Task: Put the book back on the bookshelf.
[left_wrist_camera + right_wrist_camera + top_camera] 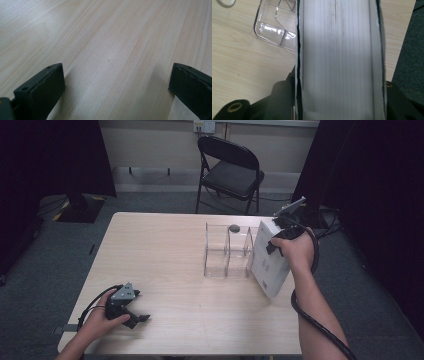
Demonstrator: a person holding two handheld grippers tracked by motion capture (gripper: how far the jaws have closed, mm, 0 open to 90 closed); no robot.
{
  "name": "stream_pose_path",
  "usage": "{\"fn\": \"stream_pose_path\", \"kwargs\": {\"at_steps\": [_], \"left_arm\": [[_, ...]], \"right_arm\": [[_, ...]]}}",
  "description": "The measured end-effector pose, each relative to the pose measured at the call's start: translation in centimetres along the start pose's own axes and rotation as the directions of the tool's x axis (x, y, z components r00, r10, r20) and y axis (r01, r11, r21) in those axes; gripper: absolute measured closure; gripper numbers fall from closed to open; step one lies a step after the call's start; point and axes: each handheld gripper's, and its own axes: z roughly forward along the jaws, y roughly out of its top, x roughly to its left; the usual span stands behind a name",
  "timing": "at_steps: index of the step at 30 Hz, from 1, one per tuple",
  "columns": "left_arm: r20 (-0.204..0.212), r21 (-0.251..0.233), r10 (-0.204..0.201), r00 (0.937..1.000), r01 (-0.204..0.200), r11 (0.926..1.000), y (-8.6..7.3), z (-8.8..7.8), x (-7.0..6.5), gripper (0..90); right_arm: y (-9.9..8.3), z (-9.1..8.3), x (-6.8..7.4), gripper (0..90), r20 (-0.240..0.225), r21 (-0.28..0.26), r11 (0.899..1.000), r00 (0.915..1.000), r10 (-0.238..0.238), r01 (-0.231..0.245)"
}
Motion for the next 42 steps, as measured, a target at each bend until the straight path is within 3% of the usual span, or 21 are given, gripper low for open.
{"fn": "stream_pose_path", "kwargs": {"at_steps": [35,42], "left_arm": [[0.000,0.000,0.001,1.0000,-0.001,1.0000,0.0,0.0,0.0,0.0],[-0.001,0.000,0.001,1.0000,-0.001,1.0000,0.0,0.0,0.0,0.0]], "right_arm": [[1.6,1.2,0.2,52.4,0.030,-0.017,1.000,0.9993,0.022,-0.022],[1.7,1.6,0.0,52.5,0.027,-0.030,0.998,0.9983,0.052,-0.051]]}}
